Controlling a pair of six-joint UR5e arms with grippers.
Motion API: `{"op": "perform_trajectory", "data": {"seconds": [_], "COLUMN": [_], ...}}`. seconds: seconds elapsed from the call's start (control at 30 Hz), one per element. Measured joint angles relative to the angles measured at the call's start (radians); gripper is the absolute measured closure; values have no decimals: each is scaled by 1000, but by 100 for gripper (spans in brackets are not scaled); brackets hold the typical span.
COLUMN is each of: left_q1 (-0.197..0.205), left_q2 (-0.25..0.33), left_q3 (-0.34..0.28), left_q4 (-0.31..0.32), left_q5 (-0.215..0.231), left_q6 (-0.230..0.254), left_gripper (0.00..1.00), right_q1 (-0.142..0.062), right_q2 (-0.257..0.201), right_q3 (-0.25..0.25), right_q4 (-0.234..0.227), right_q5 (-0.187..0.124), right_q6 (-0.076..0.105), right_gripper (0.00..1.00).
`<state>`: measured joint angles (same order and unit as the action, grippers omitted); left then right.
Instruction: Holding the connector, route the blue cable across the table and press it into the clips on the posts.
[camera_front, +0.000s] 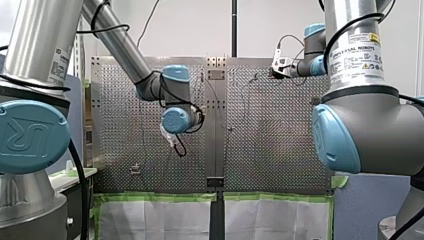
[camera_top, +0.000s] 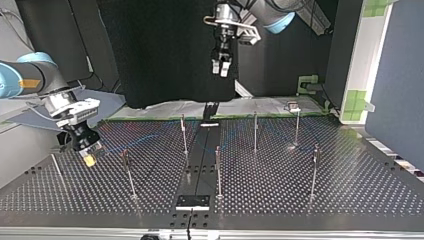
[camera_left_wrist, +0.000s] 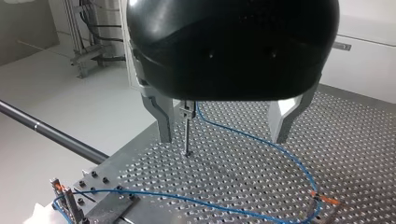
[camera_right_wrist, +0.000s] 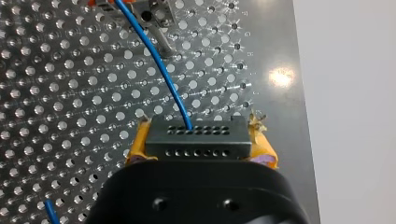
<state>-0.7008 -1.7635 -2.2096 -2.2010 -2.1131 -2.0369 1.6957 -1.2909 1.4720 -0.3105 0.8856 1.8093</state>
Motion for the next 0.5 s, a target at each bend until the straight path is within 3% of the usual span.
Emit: {"op": "perform_trajectory", "data": {"seconds": [0.17, 0.5], "left_q1": [1, 1], "left_q2": [-1, -1], "left_q3": [-35, -43], "left_q4": [4, 4], "left_q5": [1, 2], "left_q6": [7, 9], "left_gripper": [0, 0], "right_q1": [0, 0], "right_q2": [0, 0], "right_q3": [0, 0], "right_q4": [0, 0], "right_q5": [0, 0], "right_q6": [0, 0], "right_gripper": [100, 100]}}
